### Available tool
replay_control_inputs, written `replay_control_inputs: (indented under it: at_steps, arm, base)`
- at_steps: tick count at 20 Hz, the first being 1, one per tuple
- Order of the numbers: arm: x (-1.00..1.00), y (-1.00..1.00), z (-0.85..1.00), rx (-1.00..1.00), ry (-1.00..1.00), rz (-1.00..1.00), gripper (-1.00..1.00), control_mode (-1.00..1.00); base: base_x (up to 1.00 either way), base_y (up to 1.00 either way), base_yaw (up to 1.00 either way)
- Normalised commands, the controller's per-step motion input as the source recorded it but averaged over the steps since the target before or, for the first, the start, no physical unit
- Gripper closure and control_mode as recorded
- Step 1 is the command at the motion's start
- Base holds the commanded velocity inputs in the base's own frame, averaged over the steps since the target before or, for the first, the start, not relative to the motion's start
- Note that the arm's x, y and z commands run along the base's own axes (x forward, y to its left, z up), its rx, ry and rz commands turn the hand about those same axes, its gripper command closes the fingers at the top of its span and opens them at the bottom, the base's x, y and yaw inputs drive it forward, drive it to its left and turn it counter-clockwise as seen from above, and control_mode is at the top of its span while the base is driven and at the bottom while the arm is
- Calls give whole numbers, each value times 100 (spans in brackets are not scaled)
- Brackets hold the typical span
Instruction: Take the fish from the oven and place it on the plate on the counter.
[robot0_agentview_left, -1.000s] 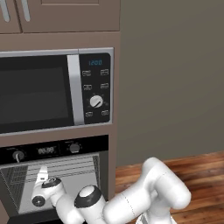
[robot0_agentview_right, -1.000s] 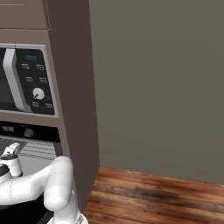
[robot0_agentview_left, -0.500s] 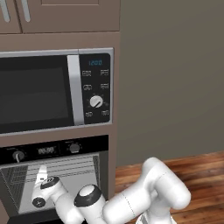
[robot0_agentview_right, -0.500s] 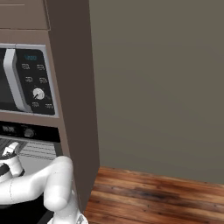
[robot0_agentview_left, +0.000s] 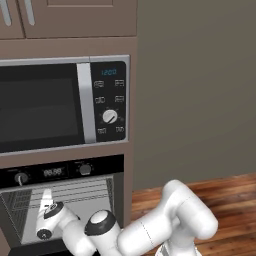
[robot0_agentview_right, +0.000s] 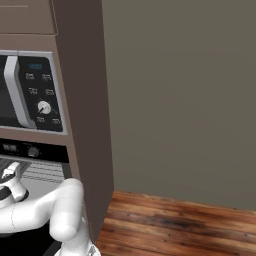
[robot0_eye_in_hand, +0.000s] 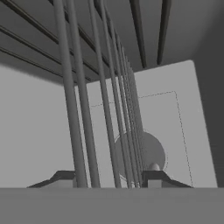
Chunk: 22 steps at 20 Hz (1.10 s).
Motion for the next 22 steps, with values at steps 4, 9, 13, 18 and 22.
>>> replay_control_inputs:
  at_steps: [4,9,13,18,22]
  arm:
    - [5,3,-67,0,-21,-2,100,-100]
    - [0,6,-50,0,-18,-2,100,-100]
    - [-27,11,-46,0,-7,-6,100,-100]
    - [-81,10,-52,0,-7,-5,100,-100]
    - [-100,8,-43,0,-7,-3,100,-100]
  base:
    - [0,0,0]
    - [0,0,0]
    - [0,0,0]
    - [0,0,0]
    - [0,0,0]
